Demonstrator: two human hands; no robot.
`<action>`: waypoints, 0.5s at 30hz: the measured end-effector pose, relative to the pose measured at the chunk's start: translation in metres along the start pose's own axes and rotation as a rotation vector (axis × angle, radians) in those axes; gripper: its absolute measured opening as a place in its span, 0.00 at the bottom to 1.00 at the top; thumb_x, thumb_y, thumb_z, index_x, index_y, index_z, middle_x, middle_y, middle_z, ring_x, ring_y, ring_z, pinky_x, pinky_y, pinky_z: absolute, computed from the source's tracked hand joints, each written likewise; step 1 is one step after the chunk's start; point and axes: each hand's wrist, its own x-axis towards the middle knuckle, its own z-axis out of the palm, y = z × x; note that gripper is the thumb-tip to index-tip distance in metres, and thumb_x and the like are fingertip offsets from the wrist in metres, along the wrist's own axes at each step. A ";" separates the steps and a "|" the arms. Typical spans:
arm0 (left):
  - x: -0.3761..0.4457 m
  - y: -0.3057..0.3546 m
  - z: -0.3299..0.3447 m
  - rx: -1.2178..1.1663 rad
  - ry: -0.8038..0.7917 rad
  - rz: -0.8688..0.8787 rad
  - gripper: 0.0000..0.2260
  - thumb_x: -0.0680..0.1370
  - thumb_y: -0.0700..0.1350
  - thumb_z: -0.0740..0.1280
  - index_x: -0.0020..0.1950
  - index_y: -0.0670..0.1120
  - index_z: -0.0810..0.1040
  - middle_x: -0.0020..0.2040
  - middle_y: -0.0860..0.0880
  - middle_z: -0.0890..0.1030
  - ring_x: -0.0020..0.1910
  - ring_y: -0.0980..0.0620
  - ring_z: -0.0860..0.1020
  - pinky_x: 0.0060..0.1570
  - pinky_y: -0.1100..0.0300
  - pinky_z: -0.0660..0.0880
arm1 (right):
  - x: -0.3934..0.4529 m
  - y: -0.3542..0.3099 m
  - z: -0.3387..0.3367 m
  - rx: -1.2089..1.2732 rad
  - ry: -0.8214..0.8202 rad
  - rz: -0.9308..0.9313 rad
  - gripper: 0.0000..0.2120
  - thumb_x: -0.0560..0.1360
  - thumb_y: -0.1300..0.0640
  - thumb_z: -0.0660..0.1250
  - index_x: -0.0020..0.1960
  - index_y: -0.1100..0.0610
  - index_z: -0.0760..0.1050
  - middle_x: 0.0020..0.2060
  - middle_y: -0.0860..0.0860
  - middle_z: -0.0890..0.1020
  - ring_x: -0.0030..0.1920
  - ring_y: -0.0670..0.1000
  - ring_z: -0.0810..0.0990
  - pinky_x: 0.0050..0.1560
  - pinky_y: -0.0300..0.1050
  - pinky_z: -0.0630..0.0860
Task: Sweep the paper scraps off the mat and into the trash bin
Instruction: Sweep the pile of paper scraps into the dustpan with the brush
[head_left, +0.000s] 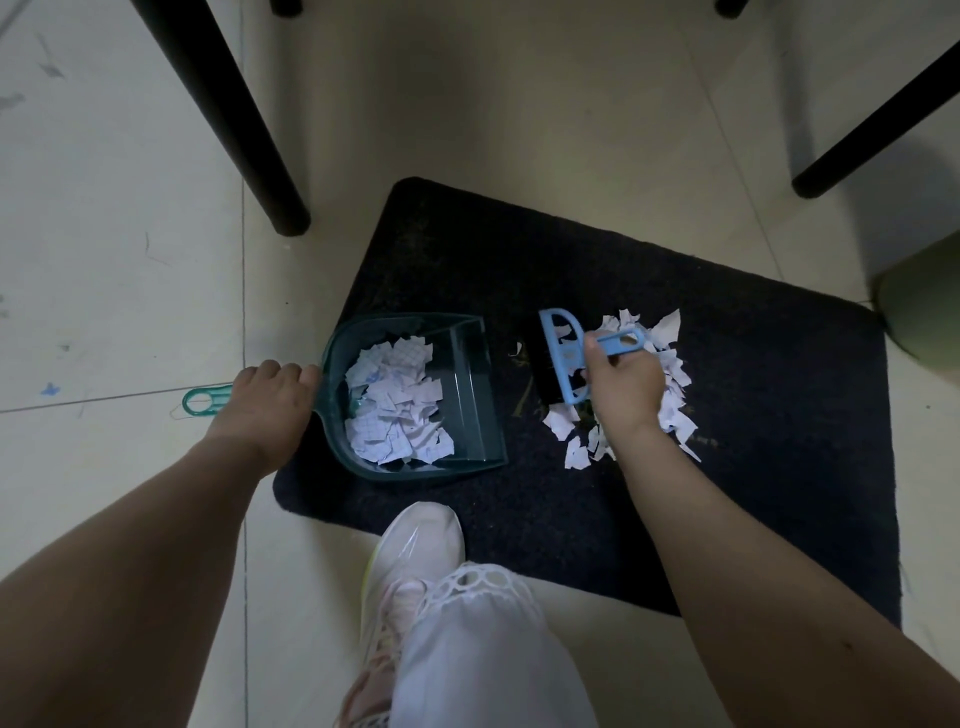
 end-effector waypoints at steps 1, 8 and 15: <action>0.000 0.000 0.000 0.003 -0.003 0.002 0.18 0.72 0.36 0.62 0.61 0.42 0.70 0.55 0.43 0.77 0.55 0.41 0.74 0.56 0.50 0.68 | 0.000 -0.003 0.007 -0.011 -0.025 -0.011 0.16 0.77 0.51 0.64 0.46 0.64 0.79 0.37 0.57 0.82 0.37 0.54 0.80 0.38 0.46 0.77; 0.002 0.004 0.000 0.061 -0.006 0.038 0.17 0.73 0.39 0.64 0.61 0.44 0.70 0.55 0.45 0.77 0.55 0.43 0.74 0.54 0.53 0.69 | 0.016 -0.012 0.021 -0.209 -0.036 0.041 0.17 0.78 0.48 0.62 0.44 0.63 0.76 0.40 0.56 0.81 0.42 0.56 0.80 0.39 0.45 0.72; 0.008 0.019 -0.002 0.045 0.014 0.074 0.16 0.72 0.37 0.63 0.60 0.44 0.70 0.54 0.45 0.77 0.54 0.43 0.74 0.54 0.52 0.69 | 0.024 -0.010 -0.017 -0.110 0.104 0.066 0.21 0.77 0.49 0.65 0.46 0.69 0.77 0.42 0.63 0.83 0.41 0.62 0.83 0.45 0.57 0.81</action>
